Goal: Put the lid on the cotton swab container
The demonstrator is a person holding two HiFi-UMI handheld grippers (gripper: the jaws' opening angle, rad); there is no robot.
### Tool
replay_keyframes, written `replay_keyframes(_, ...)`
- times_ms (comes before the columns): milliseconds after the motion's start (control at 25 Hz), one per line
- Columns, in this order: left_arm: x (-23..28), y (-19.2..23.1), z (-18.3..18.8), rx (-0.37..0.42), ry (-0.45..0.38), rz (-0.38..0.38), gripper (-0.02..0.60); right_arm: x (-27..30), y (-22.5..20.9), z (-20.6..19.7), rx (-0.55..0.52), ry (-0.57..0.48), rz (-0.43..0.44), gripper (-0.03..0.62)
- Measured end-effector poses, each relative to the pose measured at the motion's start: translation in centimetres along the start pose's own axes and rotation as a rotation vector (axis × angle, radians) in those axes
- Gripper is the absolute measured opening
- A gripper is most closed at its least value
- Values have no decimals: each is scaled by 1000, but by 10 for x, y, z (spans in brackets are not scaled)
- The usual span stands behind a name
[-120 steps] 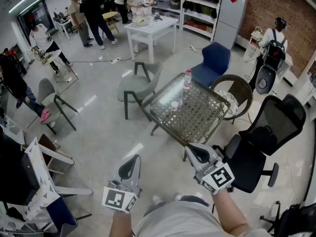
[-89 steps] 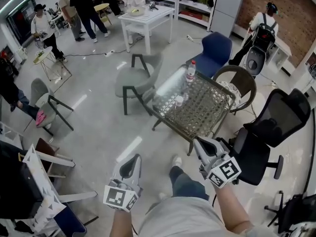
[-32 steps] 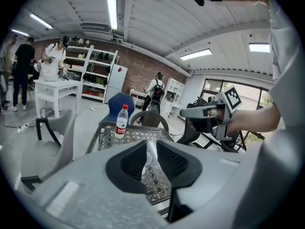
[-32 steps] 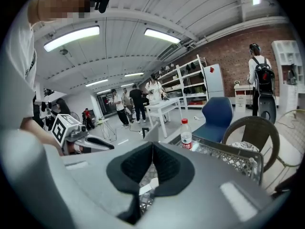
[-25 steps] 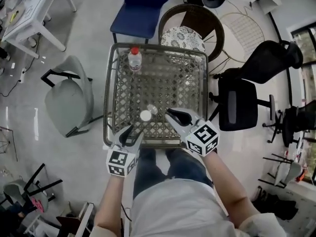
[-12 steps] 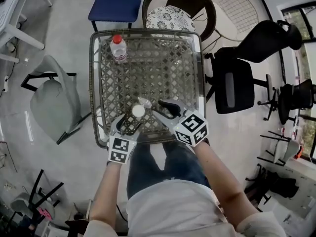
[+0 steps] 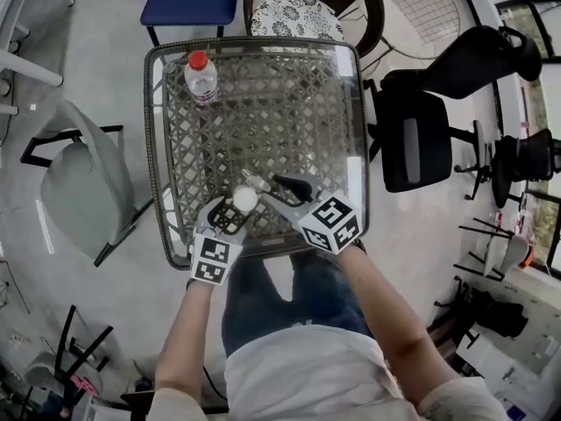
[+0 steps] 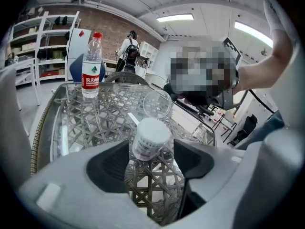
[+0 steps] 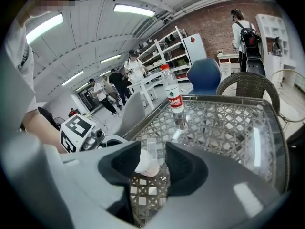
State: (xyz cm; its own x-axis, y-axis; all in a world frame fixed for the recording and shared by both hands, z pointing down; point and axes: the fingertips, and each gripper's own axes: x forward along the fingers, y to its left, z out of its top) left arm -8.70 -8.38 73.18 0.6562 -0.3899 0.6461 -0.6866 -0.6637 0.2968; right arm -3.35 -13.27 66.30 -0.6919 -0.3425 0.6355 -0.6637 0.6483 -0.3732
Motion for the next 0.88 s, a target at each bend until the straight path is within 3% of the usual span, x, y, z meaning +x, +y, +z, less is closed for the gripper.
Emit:
replay_keyframes(360,18,3,-5,22,-35,-33,252,25,2,-14,-11,37,20,166)
replay_keyframes(880,22,3,-7,17,-49,-24,250,35,33,-16,-43,78,85,166)
